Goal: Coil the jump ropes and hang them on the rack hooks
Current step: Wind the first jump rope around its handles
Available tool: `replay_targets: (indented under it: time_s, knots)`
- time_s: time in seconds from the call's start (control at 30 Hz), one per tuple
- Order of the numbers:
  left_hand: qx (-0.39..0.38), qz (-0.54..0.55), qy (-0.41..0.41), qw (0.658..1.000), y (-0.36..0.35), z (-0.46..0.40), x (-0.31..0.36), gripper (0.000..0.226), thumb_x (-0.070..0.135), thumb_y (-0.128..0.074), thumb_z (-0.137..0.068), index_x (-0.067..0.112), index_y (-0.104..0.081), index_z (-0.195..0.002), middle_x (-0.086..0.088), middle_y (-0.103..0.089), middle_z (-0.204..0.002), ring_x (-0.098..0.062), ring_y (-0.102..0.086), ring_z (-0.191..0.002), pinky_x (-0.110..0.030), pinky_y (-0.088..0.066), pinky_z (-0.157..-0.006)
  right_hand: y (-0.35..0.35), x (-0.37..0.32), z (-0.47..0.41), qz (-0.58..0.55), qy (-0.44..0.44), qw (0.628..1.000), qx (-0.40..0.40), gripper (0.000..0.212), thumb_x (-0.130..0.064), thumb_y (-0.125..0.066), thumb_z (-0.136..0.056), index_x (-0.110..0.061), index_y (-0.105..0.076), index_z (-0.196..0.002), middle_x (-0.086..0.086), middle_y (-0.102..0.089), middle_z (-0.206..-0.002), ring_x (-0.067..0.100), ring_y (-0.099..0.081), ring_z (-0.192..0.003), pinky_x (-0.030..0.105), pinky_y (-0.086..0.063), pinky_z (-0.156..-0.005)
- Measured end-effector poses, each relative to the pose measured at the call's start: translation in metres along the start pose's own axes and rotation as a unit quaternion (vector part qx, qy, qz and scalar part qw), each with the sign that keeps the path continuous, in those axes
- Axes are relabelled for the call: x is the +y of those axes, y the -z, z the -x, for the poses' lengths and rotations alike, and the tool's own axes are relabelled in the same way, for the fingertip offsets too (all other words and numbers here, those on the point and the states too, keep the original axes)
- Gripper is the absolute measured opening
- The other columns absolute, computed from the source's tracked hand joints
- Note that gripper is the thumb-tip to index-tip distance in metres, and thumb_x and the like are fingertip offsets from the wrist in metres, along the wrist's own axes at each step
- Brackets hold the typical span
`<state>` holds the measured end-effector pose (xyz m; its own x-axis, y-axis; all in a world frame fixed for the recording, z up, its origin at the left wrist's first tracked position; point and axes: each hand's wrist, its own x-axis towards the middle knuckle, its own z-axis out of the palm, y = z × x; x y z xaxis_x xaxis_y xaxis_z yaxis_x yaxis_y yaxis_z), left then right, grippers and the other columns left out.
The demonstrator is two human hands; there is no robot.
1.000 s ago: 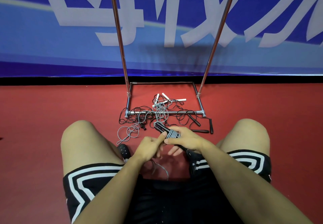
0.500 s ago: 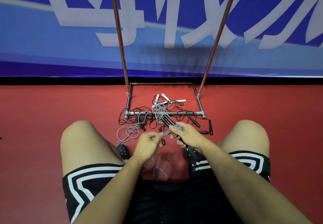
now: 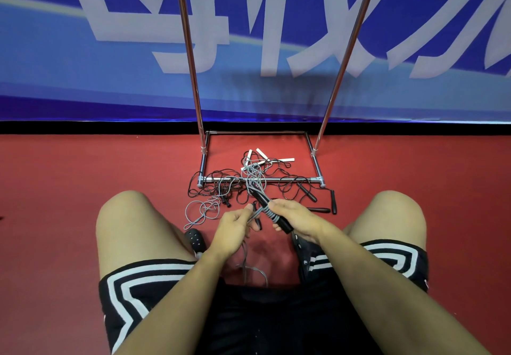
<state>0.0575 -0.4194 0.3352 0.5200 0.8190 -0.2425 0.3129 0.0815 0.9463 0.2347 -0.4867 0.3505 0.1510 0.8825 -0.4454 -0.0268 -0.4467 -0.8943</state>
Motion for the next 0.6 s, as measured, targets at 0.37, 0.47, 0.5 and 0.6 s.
replay_targets:
  time_s: [0.37, 0.47, 0.5, 0.6]
  knots:
    - [-0.023, 0.016, -0.002, 1.000, -0.0012, 0.0044, 0.0037, 0.055, 0.045, -0.050, -0.105, 0.004, -0.073, -0.075, 0.003, -0.068, -0.059, -0.007, -0.049, -0.048, -0.013, -0.038, -0.052, 0.0024, 0.0094, -0.0036, 0.121, 0.036, 0.992, 0.008, 0.037, -0.033, -0.082, -0.087, -0.032, -0.060, -0.117, 0.003, -0.066, -0.121, 0.019, -0.065, -0.116, 0.041, -0.049, -0.109]
    - [-0.030, 0.021, -0.018, 0.999, -0.0012, 0.0063, 0.0034, 0.051, 0.041, -0.058, -0.101, 0.002, -0.072, -0.072, 0.001, -0.069, -0.059, -0.007, -0.050, -0.047, -0.014, -0.039, -0.053, 0.0028, 0.0090, -0.0017, 0.137, 0.038, 0.990, 0.006, 0.052, -0.033, -0.091, -0.072, -0.031, -0.060, -0.113, 0.005, -0.066, -0.118, 0.022, -0.069, -0.110, 0.041, -0.053, -0.103]
    - [-0.033, 0.019, -0.022, 0.999, -0.0012, 0.0063, 0.0031, 0.051, 0.039, -0.059, -0.101, -0.002, -0.071, -0.074, 0.002, -0.068, -0.057, -0.006, -0.050, -0.047, -0.014, -0.039, -0.053, 0.0027, 0.0089, -0.0015, 0.138, 0.038, 0.990, 0.006, 0.055, -0.035, -0.093, -0.068, -0.030, -0.060, -0.113, 0.005, -0.066, -0.118, 0.022, -0.070, -0.108, 0.040, -0.054, -0.102]
    - [-0.048, 0.023, -0.034, 0.998, -0.0004, 0.0048, 0.0023, 0.049, 0.035, -0.057, -0.103, 0.003, -0.071, -0.070, 0.004, -0.061, -0.051, -0.007, -0.049, -0.048, -0.018, -0.039, -0.055, 0.0022, 0.0075, 0.0002, 0.130, 0.027, 0.991, 0.010, 0.068, -0.048, -0.092, -0.056, -0.027, -0.058, -0.111, 0.001, -0.066, -0.113, 0.014, -0.067, -0.097, 0.035, -0.052, -0.096]
